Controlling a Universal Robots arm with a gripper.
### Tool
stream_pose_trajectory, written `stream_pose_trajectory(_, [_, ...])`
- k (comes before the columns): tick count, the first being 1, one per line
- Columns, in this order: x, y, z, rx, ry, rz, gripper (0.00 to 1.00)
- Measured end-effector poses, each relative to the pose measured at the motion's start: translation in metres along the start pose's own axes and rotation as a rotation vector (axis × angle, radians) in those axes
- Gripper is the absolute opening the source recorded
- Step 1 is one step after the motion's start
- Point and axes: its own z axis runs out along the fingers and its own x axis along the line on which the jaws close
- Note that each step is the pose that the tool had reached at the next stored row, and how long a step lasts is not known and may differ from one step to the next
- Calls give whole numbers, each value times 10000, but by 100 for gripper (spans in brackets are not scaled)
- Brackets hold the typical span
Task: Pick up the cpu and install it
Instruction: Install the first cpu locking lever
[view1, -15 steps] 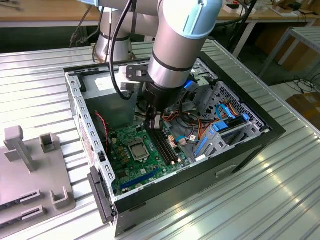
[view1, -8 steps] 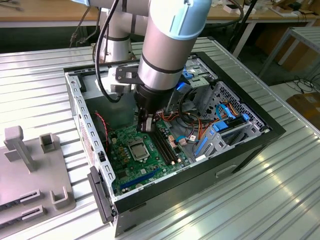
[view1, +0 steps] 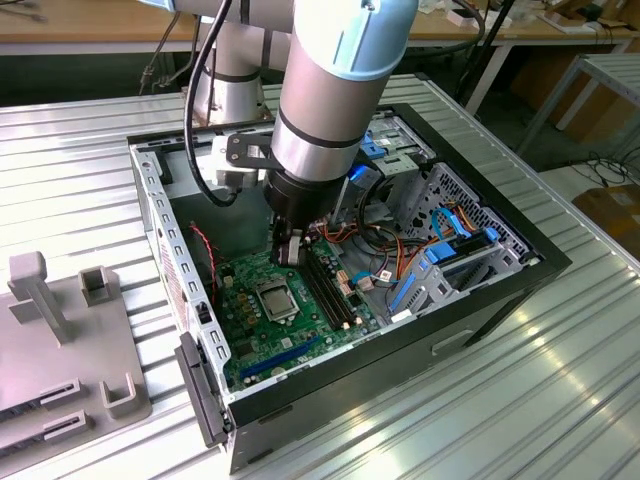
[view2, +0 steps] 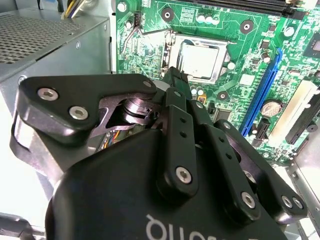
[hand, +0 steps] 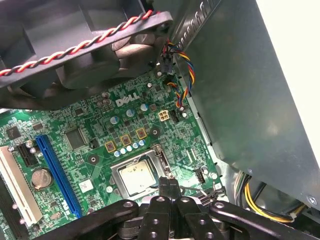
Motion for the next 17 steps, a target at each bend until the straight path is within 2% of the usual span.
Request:
stream_pose_trajectory(9, [-3, -9, 5, 3, 6, 0, 11])
stream_pose_trajectory(11, [-22, -53, 16, 4, 6, 1, 11])
stream_pose_trajectory(14, [-100, -189, 30, 3, 7, 18, 11])
stream_pose_trajectory(17, [-144, -215, 76, 5, 3, 98, 11])
